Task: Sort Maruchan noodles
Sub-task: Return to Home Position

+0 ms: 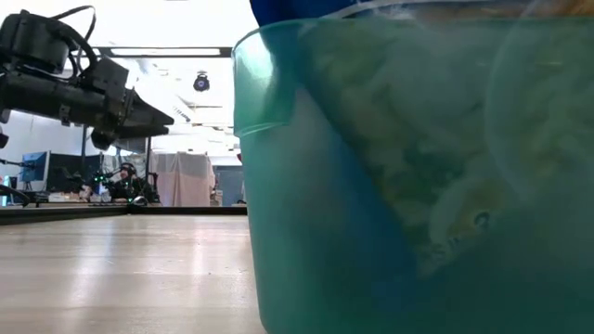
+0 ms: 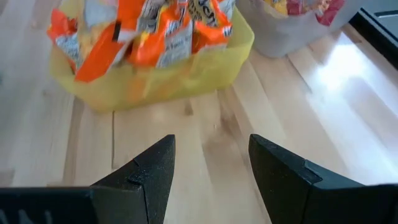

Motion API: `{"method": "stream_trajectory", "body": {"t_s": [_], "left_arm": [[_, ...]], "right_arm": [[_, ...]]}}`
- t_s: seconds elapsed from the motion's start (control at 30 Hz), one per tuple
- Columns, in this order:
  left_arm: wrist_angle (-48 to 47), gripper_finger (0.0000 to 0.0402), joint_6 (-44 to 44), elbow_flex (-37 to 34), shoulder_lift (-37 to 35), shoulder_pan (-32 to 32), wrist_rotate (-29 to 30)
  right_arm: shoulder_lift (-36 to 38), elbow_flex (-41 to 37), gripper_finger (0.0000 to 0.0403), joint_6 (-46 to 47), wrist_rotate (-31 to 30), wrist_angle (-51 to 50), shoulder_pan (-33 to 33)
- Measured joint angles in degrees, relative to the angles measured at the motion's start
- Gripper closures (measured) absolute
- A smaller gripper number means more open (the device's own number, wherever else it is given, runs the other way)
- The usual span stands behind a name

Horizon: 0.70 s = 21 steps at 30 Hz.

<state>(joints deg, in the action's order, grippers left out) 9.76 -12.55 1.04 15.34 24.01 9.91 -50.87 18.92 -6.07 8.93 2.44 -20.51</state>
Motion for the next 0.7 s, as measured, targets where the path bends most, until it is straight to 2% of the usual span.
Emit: {"method": "stream_trajectory", "body": {"t_s": [0.3,0.5,0.7], "left_arm": [[0.10,0.0228,0.02,-0.02,-4.70,0.00,0.00],[0.07,0.0228,0.02,-0.04,-7.96,0.00,0.00],[0.07,0.0228,0.02,-0.04,-10.80,0.00,0.00]], "right_arm": [[14.72,-9.17,0.0209,0.00,0.02,-0.50,0.00],[23.46,-12.40,0.0209,-0.04,0.02,-0.43,0.00],[29.03,-13.71,0.0209,-0.06,0.01,-0.42,0.00]]}}
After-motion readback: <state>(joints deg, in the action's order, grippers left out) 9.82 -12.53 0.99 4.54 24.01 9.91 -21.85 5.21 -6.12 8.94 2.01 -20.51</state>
